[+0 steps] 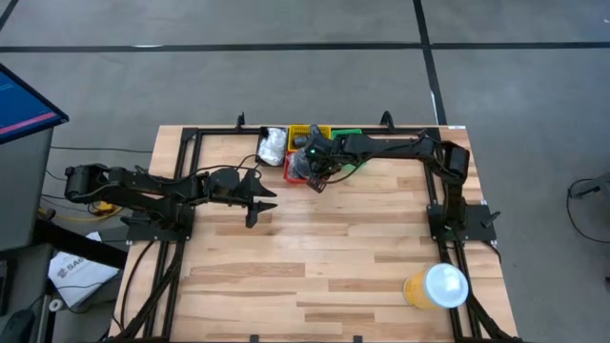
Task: Pick & Place Travel size toiletries
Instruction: Put the black hairbrush into the red bin, then return to Home Position
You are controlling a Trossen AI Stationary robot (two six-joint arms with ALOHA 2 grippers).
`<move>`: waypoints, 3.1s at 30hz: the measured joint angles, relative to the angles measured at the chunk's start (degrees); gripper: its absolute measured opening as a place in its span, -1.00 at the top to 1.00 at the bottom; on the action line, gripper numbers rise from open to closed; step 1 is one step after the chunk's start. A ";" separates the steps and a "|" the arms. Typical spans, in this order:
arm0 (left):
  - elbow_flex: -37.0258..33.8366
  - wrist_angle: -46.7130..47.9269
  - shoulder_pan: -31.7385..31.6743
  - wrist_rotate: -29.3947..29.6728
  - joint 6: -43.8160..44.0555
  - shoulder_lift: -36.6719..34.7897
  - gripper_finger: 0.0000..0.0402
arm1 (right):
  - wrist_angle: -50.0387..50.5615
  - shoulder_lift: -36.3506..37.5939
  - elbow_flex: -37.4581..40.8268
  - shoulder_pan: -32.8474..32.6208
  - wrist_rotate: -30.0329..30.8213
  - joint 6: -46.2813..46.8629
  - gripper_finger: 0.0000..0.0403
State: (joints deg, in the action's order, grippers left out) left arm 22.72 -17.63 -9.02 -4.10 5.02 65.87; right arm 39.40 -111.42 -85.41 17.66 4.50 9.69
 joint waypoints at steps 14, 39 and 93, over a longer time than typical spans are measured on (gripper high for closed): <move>0.00 0.00 0.02 0.00 0.00 0.00 0.23 | -0.69 -1.23 -0.02 0.90 0.01 -0.32 1.00; -0.02 0.00 -0.04 0.01 -0.02 -0.02 0.23 | 6.36 -3.17 -4.23 2.46 -0.03 -1.95 0.33; -14.23 1.50 4.66 4.25 -1.21 -42.14 0.23 | -58.49 53.00 58.90 -24.53 10.74 -7.11 0.45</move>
State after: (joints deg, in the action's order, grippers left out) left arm 8.49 -16.12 -4.36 0.14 3.81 23.72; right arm -19.08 -58.42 -26.51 -6.86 15.24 2.58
